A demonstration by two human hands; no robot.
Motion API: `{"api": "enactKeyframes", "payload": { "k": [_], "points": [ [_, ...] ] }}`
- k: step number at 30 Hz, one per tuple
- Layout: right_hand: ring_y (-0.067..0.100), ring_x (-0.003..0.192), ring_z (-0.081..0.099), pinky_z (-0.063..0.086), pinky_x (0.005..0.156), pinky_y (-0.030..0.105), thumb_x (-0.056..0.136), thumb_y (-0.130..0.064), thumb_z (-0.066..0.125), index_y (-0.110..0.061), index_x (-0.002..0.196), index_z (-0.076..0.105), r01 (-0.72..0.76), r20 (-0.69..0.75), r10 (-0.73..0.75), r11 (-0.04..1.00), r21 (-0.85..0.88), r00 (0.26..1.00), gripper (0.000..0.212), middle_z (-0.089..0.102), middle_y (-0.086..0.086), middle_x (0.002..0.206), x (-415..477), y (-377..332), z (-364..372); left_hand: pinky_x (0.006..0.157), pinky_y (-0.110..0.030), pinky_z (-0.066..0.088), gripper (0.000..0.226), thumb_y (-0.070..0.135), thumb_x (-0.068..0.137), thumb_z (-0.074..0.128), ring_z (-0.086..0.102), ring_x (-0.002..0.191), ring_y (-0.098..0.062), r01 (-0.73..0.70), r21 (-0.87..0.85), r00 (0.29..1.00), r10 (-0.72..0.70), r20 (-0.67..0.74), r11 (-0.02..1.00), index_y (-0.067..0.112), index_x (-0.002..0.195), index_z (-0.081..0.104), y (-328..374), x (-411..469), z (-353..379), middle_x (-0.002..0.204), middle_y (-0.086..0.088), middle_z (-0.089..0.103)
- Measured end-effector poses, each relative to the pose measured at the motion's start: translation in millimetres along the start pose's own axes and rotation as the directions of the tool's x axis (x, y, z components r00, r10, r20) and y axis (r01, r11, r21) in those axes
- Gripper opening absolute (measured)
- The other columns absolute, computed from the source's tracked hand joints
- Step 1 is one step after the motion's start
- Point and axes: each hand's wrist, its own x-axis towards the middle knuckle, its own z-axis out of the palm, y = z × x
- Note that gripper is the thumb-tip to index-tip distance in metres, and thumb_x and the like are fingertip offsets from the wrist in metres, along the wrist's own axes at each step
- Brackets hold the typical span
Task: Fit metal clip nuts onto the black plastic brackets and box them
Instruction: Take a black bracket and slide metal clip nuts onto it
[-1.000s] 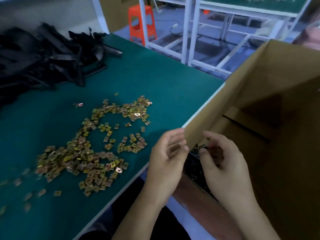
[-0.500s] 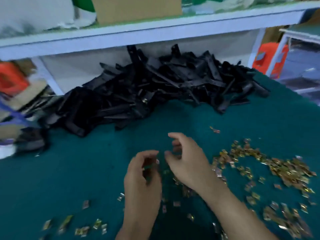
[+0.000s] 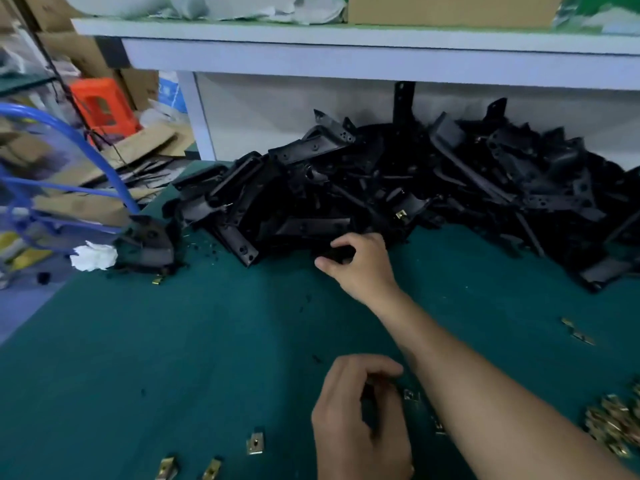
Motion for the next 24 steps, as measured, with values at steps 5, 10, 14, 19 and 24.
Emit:
{"api": "enactKeyframes", "payload": {
  "k": [5, 10, 14, 19, 24],
  "points": [
    [0.012, 0.085, 0.067, 0.051, 0.066, 0.017, 0.087, -0.02, 0.078, -0.03, 0.109, 0.069, 0.032, 0.004, -0.032, 0.999, -0.04, 0.999, 0.026, 0.051, -0.001, 0.126, -24, 2, -8, 0.062, -0.022, 0.053, 0.052, -0.012, 0.082, 0.063, 0.066, 0.067, -0.008, 0.185, -0.076, 0.982, -0.188, -0.032, 0.98, 0.04, 0.085, 0.065, -3, 0, -3, 0.085, 0.013, 0.069],
    [0.01, 0.087, 0.054, 0.038, 0.064, 0.011, 0.098, -0.032, 0.064, -0.029, 0.117, 0.069, 0.175, -0.034, -0.191, 0.948, -0.267, 0.981, 0.02, 0.056, -0.005, 0.108, -52, 1, -34, 0.063, -0.013, 0.049, 0.049, -0.012, 0.087, 0.065, 0.067, 0.071, -0.01, 0.382, -0.226, 0.918, -0.395, -0.014, 0.896, 0.037, 0.083, 0.067, 2, 6, -6, 0.084, 0.006, 0.072],
    [0.008, 0.088, 0.062, 0.05, 0.076, 0.017, 0.101, -0.024, 0.058, -0.02, 0.117, 0.07, 0.306, -0.18, -0.345, 0.928, -0.214, 0.921, 0.021, 0.059, -0.006, 0.102, -80, -6, -59, 0.071, -0.019, 0.056, 0.031, -0.003, 0.092, 0.066, 0.073, 0.085, -0.018, 0.515, -0.477, 0.829, -0.555, 0.068, 0.712, 0.027, 0.083, 0.07, 5, 13, -9, 0.087, 0.001, 0.071],
    [0.006, 0.08, 0.07, 0.057, 0.069, 0.021, 0.105, -0.021, 0.052, -0.022, 0.102, 0.067, 0.375, -0.429, -0.325, 0.926, 0.034, 0.843, 0.015, 0.065, -0.007, 0.09, -124, -20, -96, 0.07, -0.024, 0.059, 0.034, 0.033, 0.064, 0.082, 0.076, 0.089, -0.027, 0.696, -0.647, 0.659, -0.635, 0.403, 0.312, 0.013, 0.092, 0.081, 24, 18, -16, 0.094, -0.01, 0.075],
    [0.009, 0.077, 0.073, 0.057, 0.066, 0.021, 0.102, -0.019, 0.056, -0.022, 0.096, 0.065, 0.312, -0.434, -0.178, 0.914, 0.26, 0.883, 0.011, 0.07, -0.01, 0.084, -185, -22, -120, 0.07, -0.03, 0.062, 0.066, 0.046, 0.059, 0.081, 0.075, 0.099, -0.029, 0.81, -0.578, 0.513, -0.598, 0.615, 0.1, 0.005, 0.111, 0.077, 55, 10, -21, 0.109, -0.015, 0.076]
  ]
}}
